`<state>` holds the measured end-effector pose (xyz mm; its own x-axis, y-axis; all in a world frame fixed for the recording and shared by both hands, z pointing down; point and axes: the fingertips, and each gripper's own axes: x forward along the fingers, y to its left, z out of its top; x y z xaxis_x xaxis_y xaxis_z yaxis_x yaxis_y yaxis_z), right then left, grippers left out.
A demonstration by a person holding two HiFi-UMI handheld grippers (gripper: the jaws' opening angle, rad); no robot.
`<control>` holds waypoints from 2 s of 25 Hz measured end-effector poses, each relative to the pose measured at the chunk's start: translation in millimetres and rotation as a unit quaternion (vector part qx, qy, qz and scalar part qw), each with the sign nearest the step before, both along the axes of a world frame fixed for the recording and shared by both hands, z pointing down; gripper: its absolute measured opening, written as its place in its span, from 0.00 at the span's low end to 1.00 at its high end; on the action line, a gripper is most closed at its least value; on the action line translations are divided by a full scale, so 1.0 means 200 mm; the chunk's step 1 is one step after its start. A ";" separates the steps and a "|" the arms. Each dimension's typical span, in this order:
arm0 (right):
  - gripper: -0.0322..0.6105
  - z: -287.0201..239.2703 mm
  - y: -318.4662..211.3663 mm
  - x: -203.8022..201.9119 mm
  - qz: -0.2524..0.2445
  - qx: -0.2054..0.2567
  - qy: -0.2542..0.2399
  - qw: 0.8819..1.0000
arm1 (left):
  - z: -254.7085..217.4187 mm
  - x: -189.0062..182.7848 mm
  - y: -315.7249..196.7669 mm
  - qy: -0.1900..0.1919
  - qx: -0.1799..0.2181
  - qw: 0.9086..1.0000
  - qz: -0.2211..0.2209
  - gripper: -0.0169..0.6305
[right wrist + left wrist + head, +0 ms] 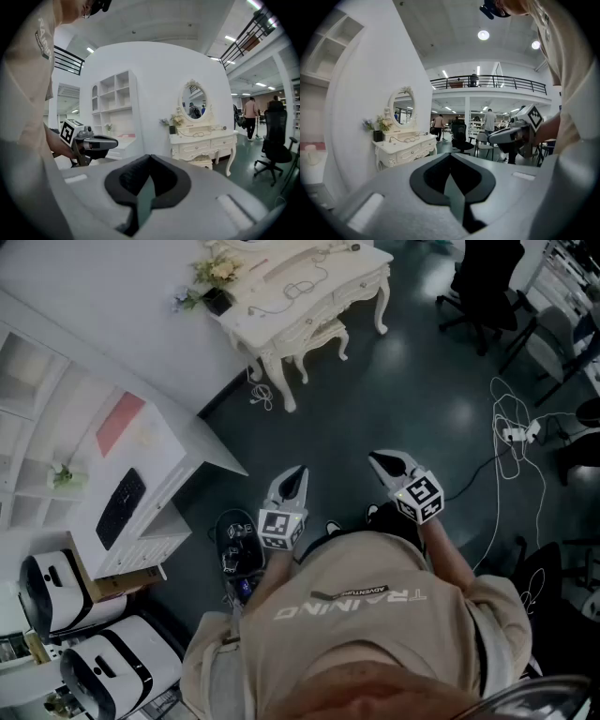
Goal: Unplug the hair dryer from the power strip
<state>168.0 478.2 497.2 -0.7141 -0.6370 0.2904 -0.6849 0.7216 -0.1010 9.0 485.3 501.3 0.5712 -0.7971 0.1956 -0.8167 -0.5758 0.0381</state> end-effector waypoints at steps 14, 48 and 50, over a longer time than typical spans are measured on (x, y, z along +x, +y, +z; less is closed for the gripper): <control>0.06 0.04 -0.22 -0.19 -0.005 -0.008 -0.002 1.000 | 0.05 -0.11 -0.21 0.009 -0.016 1.000 0.004 0.04; 0.06 0.33 -1.96 -0.21 -0.142 -0.067 -0.035 0.987 | 0.15 -0.15 -1.83 0.062 -0.085 0.978 -0.180 0.04; 0.06 0.33 -2.02 -0.30 -0.137 -0.069 -0.028 0.988 | 0.19 -0.24 -1.92 0.064 -0.085 0.979 -0.172 0.04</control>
<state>109.0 73.4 563.5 -0.8714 -0.3752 0.3159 -0.4568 0.8554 -0.2441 -38.6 101.6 539.3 0.3027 -0.9092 0.2858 -0.9436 -0.2435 0.2244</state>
